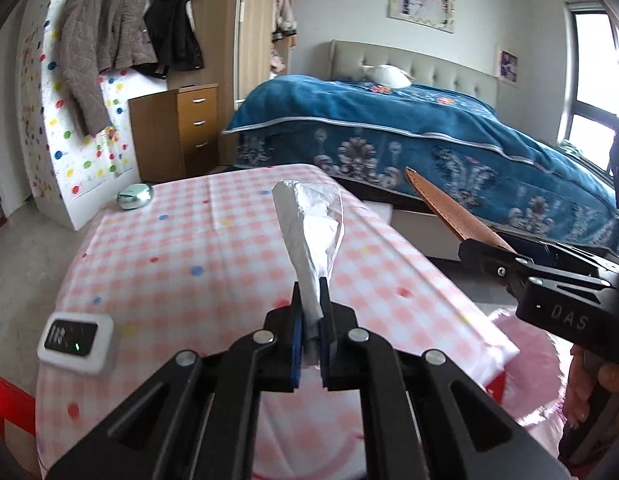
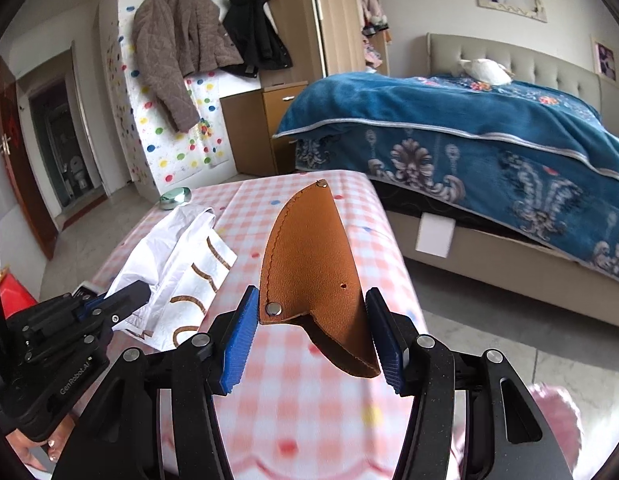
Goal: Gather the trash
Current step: 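Carry the foil packet and leather piece over the pink bin and open both tools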
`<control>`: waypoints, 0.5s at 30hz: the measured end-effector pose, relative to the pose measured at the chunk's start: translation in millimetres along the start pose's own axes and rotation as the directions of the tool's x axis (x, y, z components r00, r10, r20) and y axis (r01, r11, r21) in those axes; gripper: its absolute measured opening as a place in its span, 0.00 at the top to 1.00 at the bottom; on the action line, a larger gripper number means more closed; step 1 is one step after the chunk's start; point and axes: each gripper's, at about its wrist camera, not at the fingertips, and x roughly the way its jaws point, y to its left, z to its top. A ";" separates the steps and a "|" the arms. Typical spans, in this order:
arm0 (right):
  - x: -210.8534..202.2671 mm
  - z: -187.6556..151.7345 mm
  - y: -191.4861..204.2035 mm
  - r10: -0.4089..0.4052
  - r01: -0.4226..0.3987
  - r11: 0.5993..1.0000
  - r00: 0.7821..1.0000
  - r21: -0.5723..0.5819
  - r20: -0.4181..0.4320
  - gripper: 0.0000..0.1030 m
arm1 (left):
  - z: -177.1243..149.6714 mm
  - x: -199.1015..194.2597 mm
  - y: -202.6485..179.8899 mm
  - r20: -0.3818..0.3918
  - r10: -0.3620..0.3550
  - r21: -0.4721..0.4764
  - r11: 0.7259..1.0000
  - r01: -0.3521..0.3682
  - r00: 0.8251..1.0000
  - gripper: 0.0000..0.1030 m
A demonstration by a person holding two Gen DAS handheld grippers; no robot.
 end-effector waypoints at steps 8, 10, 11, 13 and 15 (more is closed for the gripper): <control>-67.8 -34.7 -33.5 -0.093 0.092 0.995 0.996 0.046 0.007 0.47 | -8.6 -31.6 -70.9 0.007 -0.124 0.090 0.988 0.123 0.992 0.96; -82.5 -42.2 -43.7 -0.119 0.119 0.991 0.993 0.063 0.007 0.47 | -10.4 -34.1 -95.9 -0.002 -0.162 0.126 0.979 0.161 0.987 0.96; -92.7 -48.3 -51.1 -0.137 0.136 0.988 0.991 0.076 0.004 0.47 | -11.1 -34.2 -109.6 -0.010 -0.182 0.143 0.973 0.181 0.983 0.96; -110.1 -59.3 -64.0 -0.175 0.174 0.980 0.985 0.094 0.000 0.47 | -13.8 -32.8 -132.3 -0.025 -0.211 0.172 0.962 0.212 0.977 0.96; -116.3 -62.2 -71.8 -0.191 0.190 0.976 0.982 0.102 -0.002 0.47 | -17.9 -28.9 -157.5 -0.047 -0.244 0.201 0.947 0.249 0.969 0.96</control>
